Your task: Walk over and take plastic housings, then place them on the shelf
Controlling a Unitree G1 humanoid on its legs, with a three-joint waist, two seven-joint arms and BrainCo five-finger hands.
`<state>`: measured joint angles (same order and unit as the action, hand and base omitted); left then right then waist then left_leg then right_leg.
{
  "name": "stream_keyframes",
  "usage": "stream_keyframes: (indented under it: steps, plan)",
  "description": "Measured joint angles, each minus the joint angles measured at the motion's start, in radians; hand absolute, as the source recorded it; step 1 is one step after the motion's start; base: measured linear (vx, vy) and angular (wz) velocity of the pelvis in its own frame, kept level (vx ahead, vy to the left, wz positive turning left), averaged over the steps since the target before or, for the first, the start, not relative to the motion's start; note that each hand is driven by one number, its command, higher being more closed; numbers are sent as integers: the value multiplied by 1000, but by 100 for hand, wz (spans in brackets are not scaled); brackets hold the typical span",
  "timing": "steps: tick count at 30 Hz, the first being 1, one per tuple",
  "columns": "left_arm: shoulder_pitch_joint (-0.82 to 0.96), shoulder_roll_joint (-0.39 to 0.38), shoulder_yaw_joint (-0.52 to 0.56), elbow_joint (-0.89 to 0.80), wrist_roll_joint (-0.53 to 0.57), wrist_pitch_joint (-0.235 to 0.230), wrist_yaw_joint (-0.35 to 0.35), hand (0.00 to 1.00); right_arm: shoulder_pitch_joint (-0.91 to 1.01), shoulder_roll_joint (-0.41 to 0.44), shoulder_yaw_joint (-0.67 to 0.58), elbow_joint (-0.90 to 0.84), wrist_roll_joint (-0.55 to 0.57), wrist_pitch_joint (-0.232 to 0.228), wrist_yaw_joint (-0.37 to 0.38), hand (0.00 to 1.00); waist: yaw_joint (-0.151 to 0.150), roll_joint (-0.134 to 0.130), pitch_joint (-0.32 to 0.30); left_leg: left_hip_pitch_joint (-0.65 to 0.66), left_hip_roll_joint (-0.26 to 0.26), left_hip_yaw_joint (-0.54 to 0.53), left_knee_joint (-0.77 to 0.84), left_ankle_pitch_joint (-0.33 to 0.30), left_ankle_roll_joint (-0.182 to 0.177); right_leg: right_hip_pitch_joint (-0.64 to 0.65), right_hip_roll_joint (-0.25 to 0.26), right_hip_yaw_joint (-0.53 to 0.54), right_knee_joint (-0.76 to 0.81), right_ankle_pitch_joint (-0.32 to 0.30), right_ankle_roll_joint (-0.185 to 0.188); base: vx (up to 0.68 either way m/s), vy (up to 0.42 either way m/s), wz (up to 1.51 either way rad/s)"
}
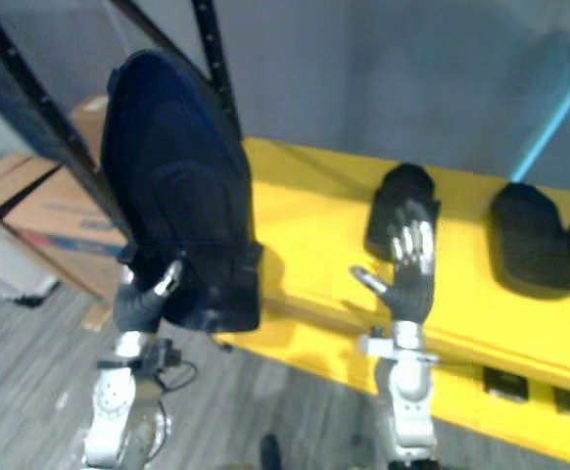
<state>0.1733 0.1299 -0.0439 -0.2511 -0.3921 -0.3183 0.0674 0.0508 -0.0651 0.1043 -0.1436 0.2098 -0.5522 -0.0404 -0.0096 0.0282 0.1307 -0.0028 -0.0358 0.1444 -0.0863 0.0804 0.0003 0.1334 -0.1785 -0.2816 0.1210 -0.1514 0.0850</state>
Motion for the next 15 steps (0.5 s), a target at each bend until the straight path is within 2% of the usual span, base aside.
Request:
stream_keyframes:
  steps: [1, 3, 9, 15]
  plan:
    - [21, -21, 11, -11, 0, 0, 23, 100, -18, -16, 19, 0, -10, -4, 4, 0, 5, 11, -2, -5, 3, -9, 0, 7, -7, 11, 7, -11, -14, 9, 23, 17, -138, 31]
    - [45, -49, 27, -37, 9, 0, 42, 100, -53, -33, 29, -1, -19, -20, 3, 0, 6, 28, -7, -28, 16, -28, 0, 26, -19, 8, 20, -37, -26, 13, 24, 42, -113, 35]
    - [61, -61, 71, -115, 52, 0, 37, 100, -106, -68, 10, -17, -32, -7, -31, 0, 12, 16, -4, -14, 43, -24, 5, 42, -25, 27, 46, -41, -25, 14, 23, 47, -80, 8]
    - [-10, -51, 165, -127, 149, 7, 51, 100, 2, -38, -25, -125, -30, 33, -41, 0, -8, 11, -2, 7, 48, 55, -1, 23, -24, 8, 40, 39, -24, 19, 14, -32, 18, -34]
